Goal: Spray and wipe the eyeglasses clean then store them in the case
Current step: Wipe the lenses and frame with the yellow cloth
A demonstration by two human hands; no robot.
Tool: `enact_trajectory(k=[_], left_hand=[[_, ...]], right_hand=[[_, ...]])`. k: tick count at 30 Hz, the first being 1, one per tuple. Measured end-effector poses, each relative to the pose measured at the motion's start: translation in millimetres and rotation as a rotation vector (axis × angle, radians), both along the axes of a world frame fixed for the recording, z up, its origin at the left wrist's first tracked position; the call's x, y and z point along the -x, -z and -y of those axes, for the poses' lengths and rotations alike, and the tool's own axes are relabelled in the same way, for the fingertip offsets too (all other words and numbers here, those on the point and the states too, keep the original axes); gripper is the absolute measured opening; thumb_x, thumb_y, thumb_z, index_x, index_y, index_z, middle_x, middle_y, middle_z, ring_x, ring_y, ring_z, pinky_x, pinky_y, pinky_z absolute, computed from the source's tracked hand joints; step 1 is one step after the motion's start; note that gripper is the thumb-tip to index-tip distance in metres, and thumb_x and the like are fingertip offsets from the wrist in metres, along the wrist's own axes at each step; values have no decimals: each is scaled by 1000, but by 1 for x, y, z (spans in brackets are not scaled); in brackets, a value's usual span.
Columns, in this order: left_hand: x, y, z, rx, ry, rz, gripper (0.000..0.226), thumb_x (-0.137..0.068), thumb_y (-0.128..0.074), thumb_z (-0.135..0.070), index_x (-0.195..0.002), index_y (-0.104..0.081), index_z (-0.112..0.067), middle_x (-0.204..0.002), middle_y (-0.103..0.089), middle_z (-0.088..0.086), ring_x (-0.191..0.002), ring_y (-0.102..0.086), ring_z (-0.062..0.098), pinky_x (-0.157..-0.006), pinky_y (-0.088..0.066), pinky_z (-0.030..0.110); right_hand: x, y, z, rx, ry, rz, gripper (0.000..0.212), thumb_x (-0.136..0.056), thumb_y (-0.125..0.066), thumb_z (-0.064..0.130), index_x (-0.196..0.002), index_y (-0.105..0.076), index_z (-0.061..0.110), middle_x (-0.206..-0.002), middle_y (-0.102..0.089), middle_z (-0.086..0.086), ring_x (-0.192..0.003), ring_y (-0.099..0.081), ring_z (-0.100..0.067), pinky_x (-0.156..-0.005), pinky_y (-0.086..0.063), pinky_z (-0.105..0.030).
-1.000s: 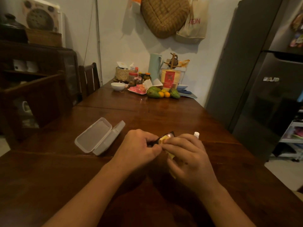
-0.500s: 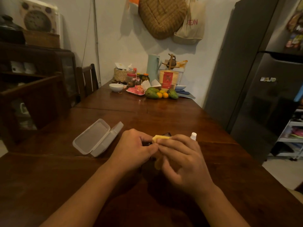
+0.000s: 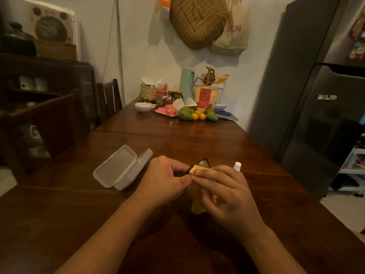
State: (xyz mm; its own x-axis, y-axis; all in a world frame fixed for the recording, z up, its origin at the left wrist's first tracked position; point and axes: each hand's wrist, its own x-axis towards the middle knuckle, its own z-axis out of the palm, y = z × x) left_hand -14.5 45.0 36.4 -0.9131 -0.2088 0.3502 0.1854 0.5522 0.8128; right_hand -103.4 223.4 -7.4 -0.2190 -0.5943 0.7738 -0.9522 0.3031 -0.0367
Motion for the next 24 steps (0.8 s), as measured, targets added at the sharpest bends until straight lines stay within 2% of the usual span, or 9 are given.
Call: enact_trajectory(k=[4,8,11,13,16,18,21,24], left_hand=[[3,0,3,-163,22,32,23,-81,-67,-3,-77,-79,-22,-65,-74,0,-66,-69,9,-67,-51,25],[6,-1,5,-301,105,65,16,-84,-65,-8,-82,-80,-14,-72,-75,11,-74,-71,18,-78,-53,35],[7,-2,4,-416,103,65,15,-80,-68,-13,-84,-79,-4,-77,-75,17,-78,-71,25,-78,-55,38],[6,-2,1,-454,61,26,14,-85,-66,-11,-84,-79,-6,-79,-75,16,-84,-72,25,-83,-55,33],[4,-3,-3,-534,-41,-19,14,-84,-68,-12,-80,-79,-4,-79,-75,18,-76,-69,24,-66,-51,26],[5,-2,-4,-605,-82,-11,15,-81,-70,-12,-80,-77,1,-81,-73,24,-70,-64,27,-61,-47,30],[5,-5,-4,-648,-106,-2,17,-80,-70,-10,-81,-75,6,-87,-69,33,-70,-61,29,-64,-47,36],[6,-6,-3,-700,-110,-10,12,-79,-70,-4,-81,-74,8,-87,-70,33,-71,-63,31,-68,-49,40]], right_hand=[[12,4,-3,85,6,8,32,-92,-65,21,-123,-68,23,-125,-63,11,-118,-54,-9,-90,-49,-31],[15,6,-2,191,-30,88,42,-83,-72,1,-120,-67,19,-121,-62,9,-115,-55,-3,-93,-46,-17],[9,3,1,256,-82,184,38,-85,-70,4,-118,-67,22,-120,-62,14,-115,-55,1,-92,-46,-15],[3,0,3,313,-130,268,31,-89,-64,11,-117,-69,21,-120,-63,13,-115,-57,-1,-91,-49,-17],[-8,-2,8,343,-212,347,28,-92,-61,13,-118,-69,20,-120,-66,10,-115,-61,-12,-90,-54,-27],[-16,0,14,261,-255,275,29,-93,-60,13,-119,-69,20,-122,-65,9,-115,-60,-13,-89,-53,-31],[-22,4,21,117,-252,137,33,-93,-61,18,-124,-65,25,-127,-59,16,-117,-53,-9,-87,-50,-33],[-22,2,17,60,-206,63,31,-92,-62,25,-123,-67,29,-127,-62,17,-117,-52,-9,-84,-47,-39]])
